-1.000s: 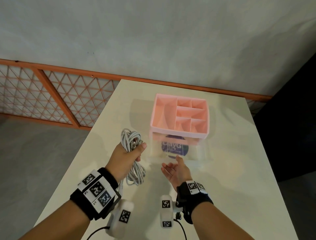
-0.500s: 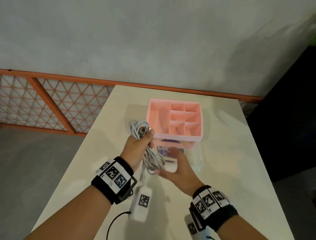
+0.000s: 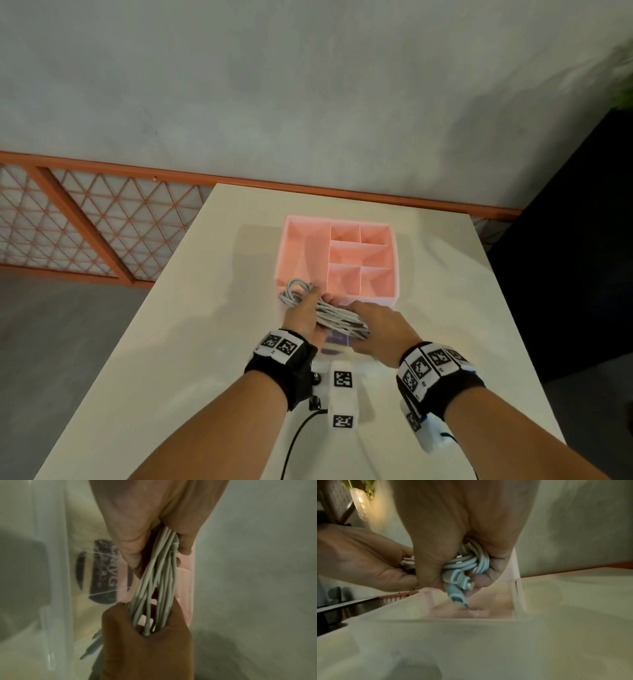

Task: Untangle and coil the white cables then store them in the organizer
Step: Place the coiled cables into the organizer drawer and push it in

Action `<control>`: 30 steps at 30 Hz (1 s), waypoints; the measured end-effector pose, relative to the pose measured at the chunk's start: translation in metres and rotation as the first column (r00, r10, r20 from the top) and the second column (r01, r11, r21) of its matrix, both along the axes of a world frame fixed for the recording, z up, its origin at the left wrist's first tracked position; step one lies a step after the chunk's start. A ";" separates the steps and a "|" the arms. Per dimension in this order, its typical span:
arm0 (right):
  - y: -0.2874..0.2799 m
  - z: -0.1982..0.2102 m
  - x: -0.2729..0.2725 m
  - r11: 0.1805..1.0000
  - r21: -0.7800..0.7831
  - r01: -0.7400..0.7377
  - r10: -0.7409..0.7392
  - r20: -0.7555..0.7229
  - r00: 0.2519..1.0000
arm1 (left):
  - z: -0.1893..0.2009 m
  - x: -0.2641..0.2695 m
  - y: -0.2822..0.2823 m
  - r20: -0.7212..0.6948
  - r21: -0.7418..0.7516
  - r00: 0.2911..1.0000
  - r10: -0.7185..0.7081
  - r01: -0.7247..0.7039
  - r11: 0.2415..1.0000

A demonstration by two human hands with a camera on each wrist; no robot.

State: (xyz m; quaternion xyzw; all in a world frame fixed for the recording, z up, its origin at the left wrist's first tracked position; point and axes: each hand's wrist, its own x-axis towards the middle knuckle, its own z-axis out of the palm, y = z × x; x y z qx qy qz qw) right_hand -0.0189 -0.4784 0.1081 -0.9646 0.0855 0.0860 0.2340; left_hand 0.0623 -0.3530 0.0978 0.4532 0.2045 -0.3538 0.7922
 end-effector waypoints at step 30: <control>0.008 -0.054 0.035 0.955 -0.295 0.036 -0.125 -0.288 0.949 | 0.014 0.017 0.040 0.398 0.664 0.804 -0.442 0.080 0.743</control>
